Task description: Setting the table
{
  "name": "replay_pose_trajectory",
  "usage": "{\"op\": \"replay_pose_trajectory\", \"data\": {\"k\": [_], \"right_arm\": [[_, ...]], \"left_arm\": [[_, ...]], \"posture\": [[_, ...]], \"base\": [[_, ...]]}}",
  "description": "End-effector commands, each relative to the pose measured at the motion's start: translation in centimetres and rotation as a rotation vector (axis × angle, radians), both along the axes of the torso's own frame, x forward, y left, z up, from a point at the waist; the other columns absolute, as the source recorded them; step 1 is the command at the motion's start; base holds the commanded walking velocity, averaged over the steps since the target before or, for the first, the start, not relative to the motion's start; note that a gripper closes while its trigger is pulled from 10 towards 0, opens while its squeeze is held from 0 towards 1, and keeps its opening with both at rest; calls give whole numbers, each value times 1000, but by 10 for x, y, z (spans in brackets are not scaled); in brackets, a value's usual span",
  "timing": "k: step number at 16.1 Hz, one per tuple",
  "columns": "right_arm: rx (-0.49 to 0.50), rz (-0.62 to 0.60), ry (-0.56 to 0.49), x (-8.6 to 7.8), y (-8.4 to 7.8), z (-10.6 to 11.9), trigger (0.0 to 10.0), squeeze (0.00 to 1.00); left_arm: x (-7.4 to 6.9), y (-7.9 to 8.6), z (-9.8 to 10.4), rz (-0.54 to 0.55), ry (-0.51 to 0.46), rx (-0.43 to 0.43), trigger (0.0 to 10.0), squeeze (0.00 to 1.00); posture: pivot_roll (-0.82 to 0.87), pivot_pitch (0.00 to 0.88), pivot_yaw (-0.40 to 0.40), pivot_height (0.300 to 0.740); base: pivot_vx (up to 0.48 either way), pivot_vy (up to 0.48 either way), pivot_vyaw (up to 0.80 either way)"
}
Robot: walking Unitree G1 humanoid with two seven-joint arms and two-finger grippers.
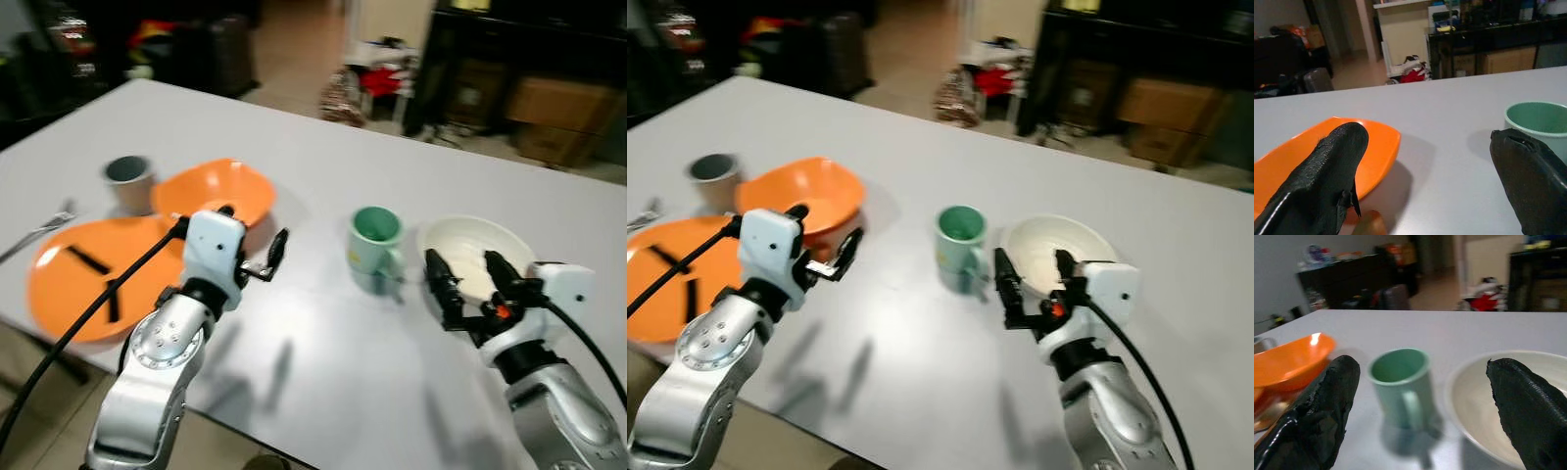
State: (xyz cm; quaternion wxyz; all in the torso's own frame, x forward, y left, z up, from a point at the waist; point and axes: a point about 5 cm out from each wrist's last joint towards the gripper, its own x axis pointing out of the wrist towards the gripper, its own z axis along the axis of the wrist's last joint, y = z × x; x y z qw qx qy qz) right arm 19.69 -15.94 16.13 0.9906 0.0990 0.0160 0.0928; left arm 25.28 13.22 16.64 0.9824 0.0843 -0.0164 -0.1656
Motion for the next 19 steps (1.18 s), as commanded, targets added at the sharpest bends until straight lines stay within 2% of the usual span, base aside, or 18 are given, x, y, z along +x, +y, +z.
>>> {"op": "replay_pose_trajectory", "data": {"k": [1, 3, 5, 7, 10, 16, 19], "right_arm": [[-21, 13, -8, 2, 2, 0, 10000, 1000], [-29, 17, -14, 2, 4, 0, 10000, 1000], [-15, 13, -26, 5, 5, 0, 10000, 1000], [-5, 14, -30, 7, 5, 1, 10000, 1000], [21, -2, -40, 10, 3, 0, 10000, 1000], [56, -19, -31, 12, 3, -3, 10000, 1000], [60, -40, -12, 14, 0, -8, 10000, 1000]], "left_arm": [[-1, -5, 4, -18, -17, 1, 10000, 0], [-4, -5, 2, -34, 2, 20, 10000, 0], [-2, 2, -4, 7, 19, 52, 10000, 0], [-2, 7, -6, 36, 36, 44, 10000, 0], [-3, 10, -5, 33, 22, 83, 10000, 0], [-2, 13, -3, 62, 22, 51, 10000, 0], [-6, 14, -10, 78, 54, 19, 10000, 0]], "posture": [[26, 0, -3, 740], [29, 0, -7, 740], [28, 0, -13, 740], [30, 0, -18, 740], [36, 0, -25, 740], [42, 0, -30, 740], [50, 0, -41, 740]], "base": [[0, 0, 800], [0, 0, 800], [0, 0, 800], [0, 0, 800], [0, 0, 800], [0, 0, 800], [0, 303, 533]]}}
